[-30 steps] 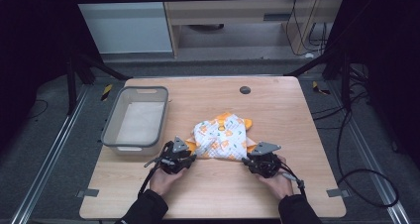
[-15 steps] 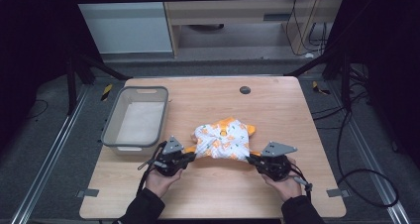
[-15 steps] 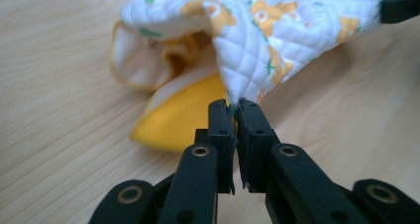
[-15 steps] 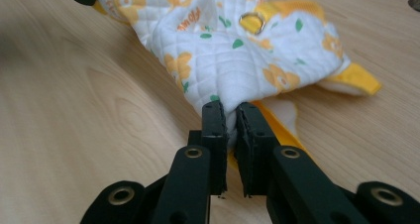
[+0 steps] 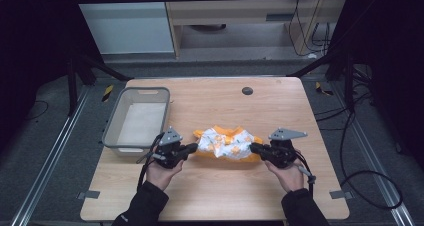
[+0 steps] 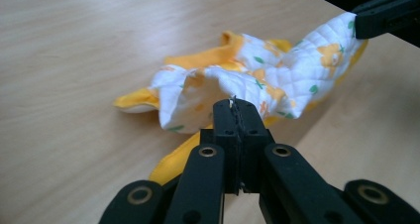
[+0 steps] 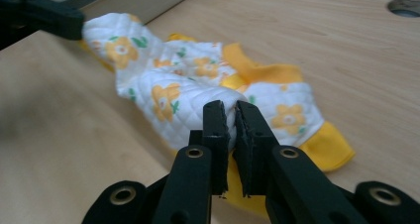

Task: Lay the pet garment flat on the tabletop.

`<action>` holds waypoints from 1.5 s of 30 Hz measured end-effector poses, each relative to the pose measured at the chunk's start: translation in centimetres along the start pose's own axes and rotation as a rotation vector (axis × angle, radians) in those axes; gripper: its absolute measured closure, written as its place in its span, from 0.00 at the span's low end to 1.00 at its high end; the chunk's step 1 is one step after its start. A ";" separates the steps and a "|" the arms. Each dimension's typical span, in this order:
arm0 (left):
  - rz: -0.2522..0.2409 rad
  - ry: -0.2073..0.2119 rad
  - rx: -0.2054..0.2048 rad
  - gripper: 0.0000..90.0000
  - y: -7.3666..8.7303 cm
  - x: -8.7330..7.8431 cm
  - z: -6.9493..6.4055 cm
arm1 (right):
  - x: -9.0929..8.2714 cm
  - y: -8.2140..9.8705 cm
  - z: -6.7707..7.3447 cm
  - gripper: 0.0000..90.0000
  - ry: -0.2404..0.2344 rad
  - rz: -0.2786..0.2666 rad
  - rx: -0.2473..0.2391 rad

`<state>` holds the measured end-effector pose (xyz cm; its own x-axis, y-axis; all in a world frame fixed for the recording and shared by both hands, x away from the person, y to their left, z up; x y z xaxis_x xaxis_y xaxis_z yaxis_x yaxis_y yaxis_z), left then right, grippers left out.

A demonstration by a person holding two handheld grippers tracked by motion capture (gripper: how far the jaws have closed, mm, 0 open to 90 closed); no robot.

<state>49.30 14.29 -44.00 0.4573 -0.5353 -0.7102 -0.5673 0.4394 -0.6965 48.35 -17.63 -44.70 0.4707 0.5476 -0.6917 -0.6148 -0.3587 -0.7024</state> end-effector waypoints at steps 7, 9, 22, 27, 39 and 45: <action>0.024 -0.039 -0.085 0.96 -0.3 3.9 2.3 | 5.0 0.0 -2.9 0.87 0.136 0.067 0.044; 0.014 -0.043 -0.099 0.86 -0.2 3.9 2.3 | 5.1 0.1 -2.8 0.82 0.157 0.059 0.023; 0.007 -0.084 -0.041 0.35 2.8 -0.1 1.9 | -1.0 1.7 -1.2 0.58 0.151 -0.045 -0.081; 0.061 -0.092 -0.028 0.33 4.2 0.8 1.4 | -0.9 3.5 -1.2 0.53 0.139 -0.011 -0.075; 0.134 -0.113 0.001 0.49 5.0 3.8 1.1 | 2.6 4.9 -1.1 0.54 0.124 0.097 -0.086; 0.145 -0.092 0.007 0.72 4.8 4.8 1.1 | 3.3 5.0 -1.3 0.67 0.120 0.126 -0.085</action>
Point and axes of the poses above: each handheld gripper's, and its own axes: x roughly forward along the jaws, y roughly out of its underside, z roughly to its left, the point moved 2 cm from there along x, roughly forward along the jaws, and after that the axes turned 12 degrees about z, right-handed, at the moved point
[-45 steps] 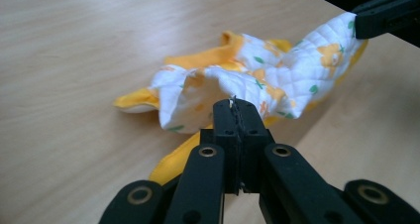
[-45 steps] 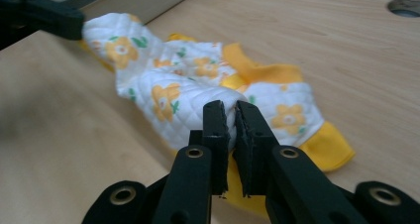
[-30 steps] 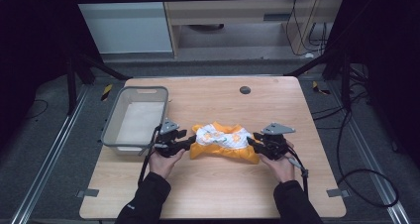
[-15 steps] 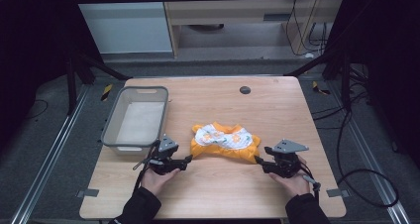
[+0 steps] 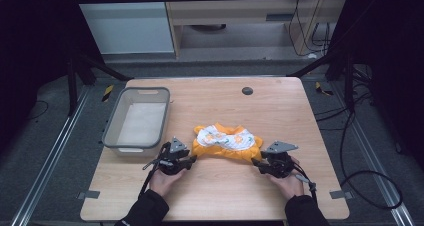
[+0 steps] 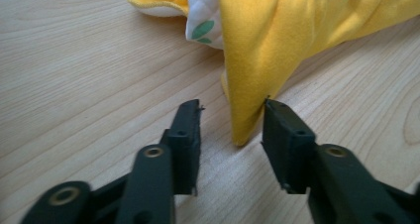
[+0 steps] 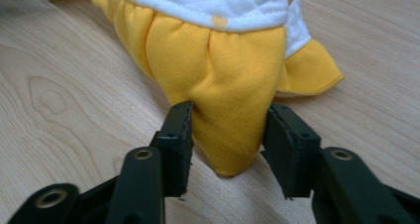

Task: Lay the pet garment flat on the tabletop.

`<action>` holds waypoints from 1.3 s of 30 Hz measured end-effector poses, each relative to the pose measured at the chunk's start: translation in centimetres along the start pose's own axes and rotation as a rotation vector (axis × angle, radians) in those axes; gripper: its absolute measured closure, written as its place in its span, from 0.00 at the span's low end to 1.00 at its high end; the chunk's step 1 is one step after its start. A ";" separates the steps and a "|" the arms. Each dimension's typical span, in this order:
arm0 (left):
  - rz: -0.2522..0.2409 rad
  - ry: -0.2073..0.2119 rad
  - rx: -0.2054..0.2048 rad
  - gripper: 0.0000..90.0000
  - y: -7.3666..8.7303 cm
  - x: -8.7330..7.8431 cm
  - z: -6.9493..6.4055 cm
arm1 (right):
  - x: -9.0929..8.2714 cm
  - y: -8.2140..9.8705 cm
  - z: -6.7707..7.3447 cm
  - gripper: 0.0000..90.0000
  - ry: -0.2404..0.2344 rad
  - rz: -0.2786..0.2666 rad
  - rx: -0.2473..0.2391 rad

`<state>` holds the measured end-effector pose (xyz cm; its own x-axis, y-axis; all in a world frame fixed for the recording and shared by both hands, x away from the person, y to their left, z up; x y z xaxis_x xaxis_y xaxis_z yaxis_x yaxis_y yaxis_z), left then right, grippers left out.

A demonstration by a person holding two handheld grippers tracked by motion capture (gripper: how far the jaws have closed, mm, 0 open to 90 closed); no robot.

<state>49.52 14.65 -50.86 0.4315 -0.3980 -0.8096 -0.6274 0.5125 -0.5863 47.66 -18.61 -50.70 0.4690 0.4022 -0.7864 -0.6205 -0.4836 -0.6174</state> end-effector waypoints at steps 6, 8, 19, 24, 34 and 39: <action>-0.006 0.035 -0.004 0.96 -0.3 -0.1 -0.3 | -0.4 -0.2 0.1 0.95 -0.024 0.014 -0.001; -0.003 0.041 0.009 0.97 -0.5 -0.6 -0.4 | -0.6 -0.3 0.1 0.95 -0.026 0.017 -0.002; -0.113 0.180 0.033 0.97 0.2 -7.9 -1.1 | -6.4 -0.8 1.8 0.95 -0.132 -0.089 -0.030; -0.056 0.230 0.003 0.97 2.6 -8.5 -1.6 | -7.4 0.4 3.2 0.95 -0.203 -0.054 -0.022; 0.018 0.182 -0.009 0.68 4.6 -6.2 -2.2 | -4.2 2.6 3.3 0.84 -0.125 0.062 -0.037; -0.137 0.130 -0.023 0.46 4.2 -8.7 -1.5 | -5.3 2.3 3.1 0.72 -0.104 -0.026 -0.038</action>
Point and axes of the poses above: each handheld gripper's, and its own axes: x roughly forward along the jaws, y roughly out of its underside, z roughly to its left, the point moved 2 cm from there along x, roughly forward along the jaws, and after that the axes turned 12 degrees about z, right-handed, at the moved point
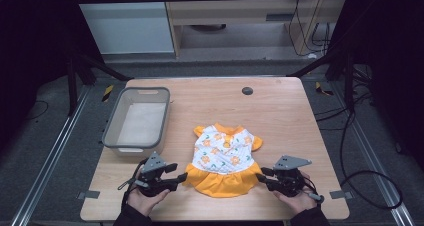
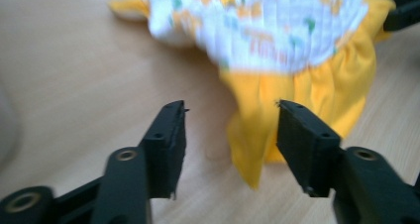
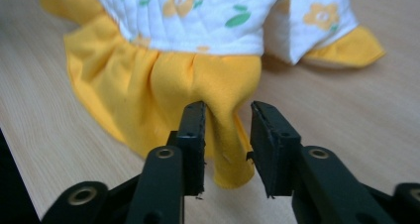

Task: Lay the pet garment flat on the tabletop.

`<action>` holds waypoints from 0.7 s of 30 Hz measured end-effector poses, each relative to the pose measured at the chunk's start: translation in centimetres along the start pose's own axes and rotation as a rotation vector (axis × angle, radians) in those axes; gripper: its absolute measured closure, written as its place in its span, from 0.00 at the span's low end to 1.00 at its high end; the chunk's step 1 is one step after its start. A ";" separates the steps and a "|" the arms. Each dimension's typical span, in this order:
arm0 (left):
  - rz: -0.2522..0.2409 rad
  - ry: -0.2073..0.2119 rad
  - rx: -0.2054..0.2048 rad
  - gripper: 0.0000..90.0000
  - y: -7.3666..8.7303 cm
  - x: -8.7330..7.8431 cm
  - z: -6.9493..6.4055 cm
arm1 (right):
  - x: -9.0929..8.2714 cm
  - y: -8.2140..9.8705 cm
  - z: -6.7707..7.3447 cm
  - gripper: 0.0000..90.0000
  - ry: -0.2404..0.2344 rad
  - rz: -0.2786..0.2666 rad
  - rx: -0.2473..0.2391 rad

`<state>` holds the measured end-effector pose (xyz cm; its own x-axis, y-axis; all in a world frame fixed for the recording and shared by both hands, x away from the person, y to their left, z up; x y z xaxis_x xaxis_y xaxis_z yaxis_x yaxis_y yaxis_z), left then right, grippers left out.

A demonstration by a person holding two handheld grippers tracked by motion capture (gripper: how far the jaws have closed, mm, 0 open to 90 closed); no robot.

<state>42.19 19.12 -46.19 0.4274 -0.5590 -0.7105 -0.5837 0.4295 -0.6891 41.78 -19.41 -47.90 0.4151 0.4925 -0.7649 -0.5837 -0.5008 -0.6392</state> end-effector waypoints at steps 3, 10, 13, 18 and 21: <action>-0.060 -0.022 -0.003 0.43 -0.9 -1.2 0.5 | -0.9 -0.7 -0.3 0.67 0.016 -0.067 0.002; -0.108 -0.079 -0.006 0.43 -4.9 -0.6 2.5 | -1.3 -3.5 -2.1 0.61 0.086 -0.136 0.028; -0.106 -0.092 -0.006 0.43 -6.2 0.4 3.1 | -0.8 -4.5 -3.0 0.55 0.115 -0.150 0.040; -0.085 -0.161 0.014 0.44 -9.3 4.3 4.7 | 1.5 -6.4 -5.6 0.51 0.186 -0.137 0.082; -0.071 -0.168 0.001 0.44 -10.1 5.9 5.4 | 2.9 -6.8 -6.9 0.51 0.210 -0.120 0.111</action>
Point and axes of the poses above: each handheld gripper's, and its own axes: x roughly forward along the jaws, y roughly out of its underside, z roughly to its left, the point moved 2 cm from there along x, roughly forward along the jaws, and after that the axes turned 12 degrees about z, right-handed, at the moved point
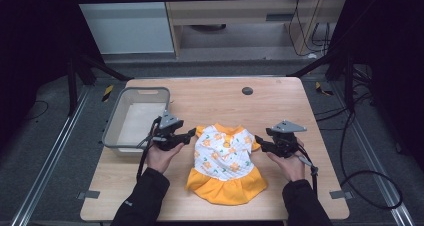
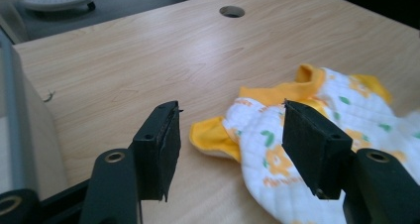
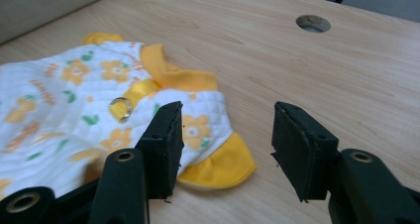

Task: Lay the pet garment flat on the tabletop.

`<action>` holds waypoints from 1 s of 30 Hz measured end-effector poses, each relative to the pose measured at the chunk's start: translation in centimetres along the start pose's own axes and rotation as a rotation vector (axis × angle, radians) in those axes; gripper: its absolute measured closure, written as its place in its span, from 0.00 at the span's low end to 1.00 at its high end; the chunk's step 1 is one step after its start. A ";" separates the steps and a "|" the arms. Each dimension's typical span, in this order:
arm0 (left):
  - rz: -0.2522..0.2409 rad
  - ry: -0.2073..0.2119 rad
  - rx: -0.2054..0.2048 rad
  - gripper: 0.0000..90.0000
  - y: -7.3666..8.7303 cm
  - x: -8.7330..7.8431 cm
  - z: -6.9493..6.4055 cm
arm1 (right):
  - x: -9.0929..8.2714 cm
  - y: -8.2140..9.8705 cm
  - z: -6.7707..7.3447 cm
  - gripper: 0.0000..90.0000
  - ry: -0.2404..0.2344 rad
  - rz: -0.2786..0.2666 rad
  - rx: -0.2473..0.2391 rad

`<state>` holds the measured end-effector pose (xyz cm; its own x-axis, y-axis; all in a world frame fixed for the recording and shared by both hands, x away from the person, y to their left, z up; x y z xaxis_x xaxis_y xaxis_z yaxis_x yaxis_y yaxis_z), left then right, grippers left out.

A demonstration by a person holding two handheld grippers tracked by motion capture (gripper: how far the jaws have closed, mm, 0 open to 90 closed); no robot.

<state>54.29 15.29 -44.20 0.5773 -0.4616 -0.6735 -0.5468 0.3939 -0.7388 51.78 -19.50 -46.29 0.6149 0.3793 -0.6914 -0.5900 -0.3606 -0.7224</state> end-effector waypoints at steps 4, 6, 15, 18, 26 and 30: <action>0.066 -0.012 -0.001 0.44 -0.7 4.6 0.5 | 2.1 0.2 -0.9 0.51 0.034 0.049 0.024; 0.103 -0.008 -0.004 0.43 -0.6 6.2 0.5 | 2.9 0.5 -1.2 0.52 0.041 0.078 0.028; 0.200 0.025 -0.069 0.48 1.0 9.5 1.1 | 5.2 1.8 -0.9 0.58 0.044 0.181 -0.006; 0.200 0.013 -0.049 0.53 1.0 9.5 0.9 | 5.6 1.9 -0.8 0.62 0.033 0.188 -0.001; 0.230 0.008 -0.046 0.83 1.0 9.2 -0.4 | 5.6 1.7 -0.1 0.94 -0.017 0.201 0.006; 0.233 0.025 -0.065 0.91 1.0 8.6 -0.3 | 5.4 1.4 0.0 0.96 -0.042 0.195 0.012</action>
<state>58.56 11.51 -50.77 0.4162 -0.3845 -0.8240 -0.7015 0.4407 -0.5600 54.28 -18.00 -51.08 0.4663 0.3386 -0.8172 -0.7020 -0.4205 -0.5748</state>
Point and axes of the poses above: each handheld gripper's, and its own axes: x roughly forward along the jaws, y roughly out of its underside, z roughly to its left, the point moved 2 cm from there along x, roughly forward along the jaws, and after that the axes turned 12 degrees about z, right-handed, at the moved point
